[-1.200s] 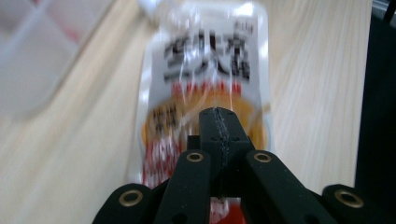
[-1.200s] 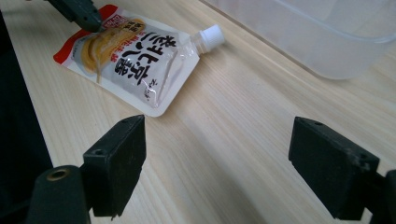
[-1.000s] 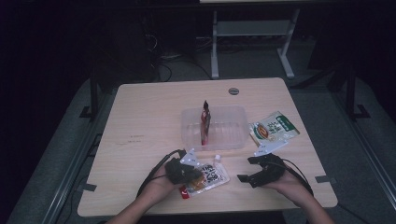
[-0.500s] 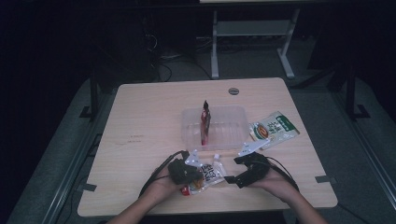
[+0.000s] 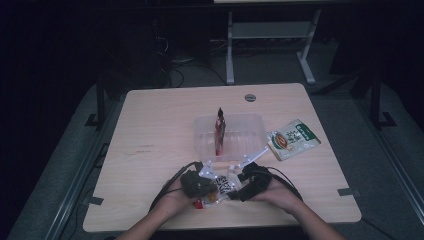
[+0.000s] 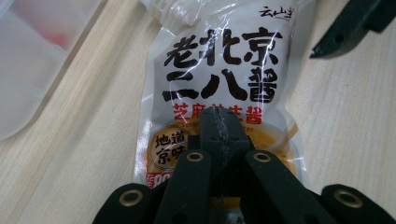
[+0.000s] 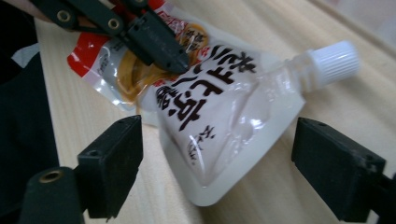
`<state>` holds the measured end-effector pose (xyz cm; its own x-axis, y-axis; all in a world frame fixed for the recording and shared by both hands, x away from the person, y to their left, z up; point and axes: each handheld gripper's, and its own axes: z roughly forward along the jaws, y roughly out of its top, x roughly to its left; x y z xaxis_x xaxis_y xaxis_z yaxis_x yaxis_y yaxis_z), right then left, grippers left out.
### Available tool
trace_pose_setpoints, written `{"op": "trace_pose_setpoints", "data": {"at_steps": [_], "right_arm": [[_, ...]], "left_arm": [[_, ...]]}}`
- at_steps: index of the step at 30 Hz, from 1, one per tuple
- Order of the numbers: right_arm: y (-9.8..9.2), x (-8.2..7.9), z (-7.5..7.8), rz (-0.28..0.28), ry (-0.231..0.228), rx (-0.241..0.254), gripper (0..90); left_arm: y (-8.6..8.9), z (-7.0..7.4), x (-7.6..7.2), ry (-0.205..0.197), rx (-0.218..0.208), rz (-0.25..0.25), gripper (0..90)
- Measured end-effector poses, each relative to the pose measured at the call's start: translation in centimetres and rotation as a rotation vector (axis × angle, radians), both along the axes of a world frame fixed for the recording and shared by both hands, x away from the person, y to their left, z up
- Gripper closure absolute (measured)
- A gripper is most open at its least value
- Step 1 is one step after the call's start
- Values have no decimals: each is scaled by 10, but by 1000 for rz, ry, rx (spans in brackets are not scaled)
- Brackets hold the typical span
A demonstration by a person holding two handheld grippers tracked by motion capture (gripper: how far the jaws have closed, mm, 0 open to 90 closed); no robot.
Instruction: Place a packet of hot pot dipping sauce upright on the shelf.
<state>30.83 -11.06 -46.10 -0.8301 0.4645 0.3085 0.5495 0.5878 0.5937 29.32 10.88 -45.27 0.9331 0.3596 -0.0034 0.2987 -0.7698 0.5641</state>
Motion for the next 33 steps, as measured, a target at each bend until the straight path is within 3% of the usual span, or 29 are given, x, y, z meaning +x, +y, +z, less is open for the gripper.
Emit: {"op": "trace_pose_setpoints", "data": {"at_steps": [3,12,17,21,25,28,33], "right_arm": [[2,0,-2,10,-1,2,193],[1,0,-3,6,31,50,407],[-4,6,-4,-30,95,137,502],[-4,12,-5,-38,118,162,546],[-4,15,-4,-41,134,157,594],[-4,16,-4,-36,159,167,685],[-3,16,-2,-21,152,164,744]], "left_arm": [[0,0,-1,3,-3,4,900],[0,0,-1,1,-7,5,900],[0,-1,-1,4,-15,8,900],[0,-1,-1,-1,-16,7,900],[1,-1,0,-7,-7,-3,900],[1,-1,0,-3,-11,-4,900],[2,-1,0,-5,-13,-6,900]]}}
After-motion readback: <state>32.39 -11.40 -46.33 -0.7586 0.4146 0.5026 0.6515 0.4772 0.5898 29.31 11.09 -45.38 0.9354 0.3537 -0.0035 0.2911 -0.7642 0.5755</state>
